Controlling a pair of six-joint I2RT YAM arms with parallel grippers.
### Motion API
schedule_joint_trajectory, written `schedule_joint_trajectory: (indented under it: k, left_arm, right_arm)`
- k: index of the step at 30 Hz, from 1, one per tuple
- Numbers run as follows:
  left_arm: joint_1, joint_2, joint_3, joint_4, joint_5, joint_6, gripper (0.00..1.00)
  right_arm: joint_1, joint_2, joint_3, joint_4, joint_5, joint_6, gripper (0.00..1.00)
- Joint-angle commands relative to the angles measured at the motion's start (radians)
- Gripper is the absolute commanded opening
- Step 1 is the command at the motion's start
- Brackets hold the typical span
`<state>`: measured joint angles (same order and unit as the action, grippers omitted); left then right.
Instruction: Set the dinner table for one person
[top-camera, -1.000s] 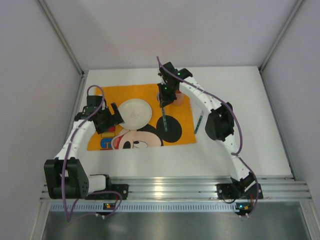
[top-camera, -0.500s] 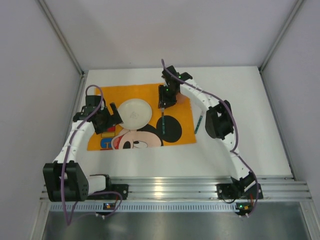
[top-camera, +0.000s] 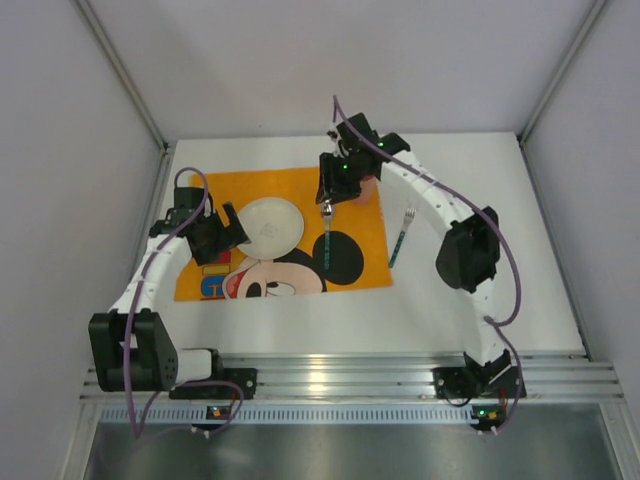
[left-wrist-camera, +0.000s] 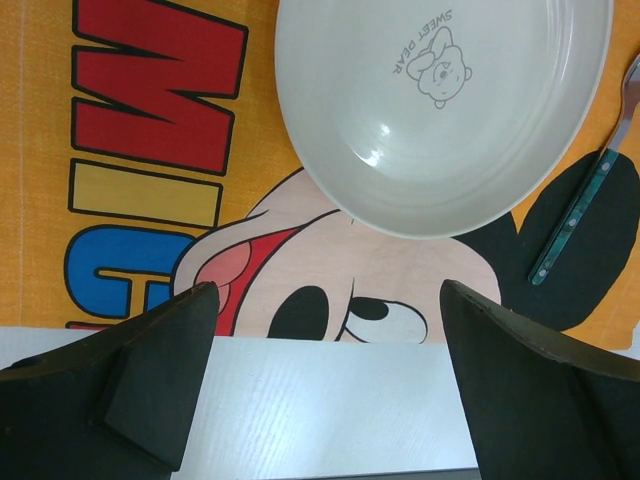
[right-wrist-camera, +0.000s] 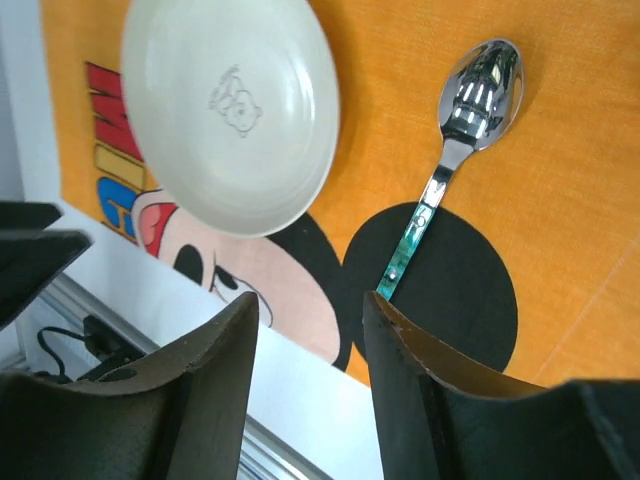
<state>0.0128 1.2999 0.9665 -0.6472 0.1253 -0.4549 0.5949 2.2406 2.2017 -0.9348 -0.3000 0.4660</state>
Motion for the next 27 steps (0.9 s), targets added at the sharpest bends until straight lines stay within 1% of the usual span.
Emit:
schedule_joint_trajectory:
  k: [1,3,4,5,6,7,8,11,14,15,19,22,27]
  left_arm:
    - [-0.005,0.004,0.031,0.06,0.03,-0.022,0.98]
    - [-0.007,0.001,0.026,0.064,0.03,-0.025,0.98]
    - [-0.008,-0.004,0.024,0.066,0.028,-0.027,0.98]
    - [-0.01,-0.005,0.02,0.069,0.03,-0.025,0.98]
    - [-0.008,-0.008,0.017,0.069,0.03,-0.027,0.98]
    - [-0.01,-0.008,0.017,0.069,0.031,-0.027,0.98]
    - [-0.008,-0.01,0.015,0.067,0.031,-0.025,0.98]
    - [-0.01,-0.008,0.014,0.069,0.03,-0.022,0.98]
    - [-0.008,-0.001,0.018,0.066,0.031,-0.022,0.98]
    - [-0.036,0.001,0.021,0.063,0.033,-0.021,0.98]
    - [-0.048,-0.004,0.037,0.055,0.031,-0.016,0.98]
    - [-0.054,-0.007,0.043,0.038,0.027,-0.016,0.98]
    - [-0.059,-0.028,0.041,0.018,0.011,-0.013,0.98]
  right_arm:
    - [-0.036,-0.247,-0.122,0.028,0.051,-0.039,0.47]
    - [-0.108,-0.306,-0.219,0.031,0.081,-0.038,0.47]
    - [-0.142,-0.355,-0.325,0.034,0.106,-0.038,0.47]
    - [-0.2,-0.375,-0.377,0.037,0.12,-0.041,0.46]
    - [-0.23,-0.393,-0.425,0.039,0.133,-0.047,0.47]
    - [-0.259,-0.416,-0.512,0.04,0.151,-0.05,0.47]
    - [-0.305,-0.423,-0.549,0.042,0.165,-0.061,0.47]
    - [-0.352,-0.398,-0.648,0.054,0.191,-0.084,0.47]
    - [-0.357,-0.323,-0.665,0.071,0.19,-0.089,0.48]
    - [-0.356,-0.305,-0.662,0.086,0.19,-0.084,0.48]
    - [-0.357,-0.189,-0.605,0.111,0.19,-0.053,0.48]
    - [-0.359,-0.136,-0.551,0.122,0.158,-0.027,0.48]
    - [-0.359,-0.093,-0.505,0.116,0.16,-0.018,0.49]
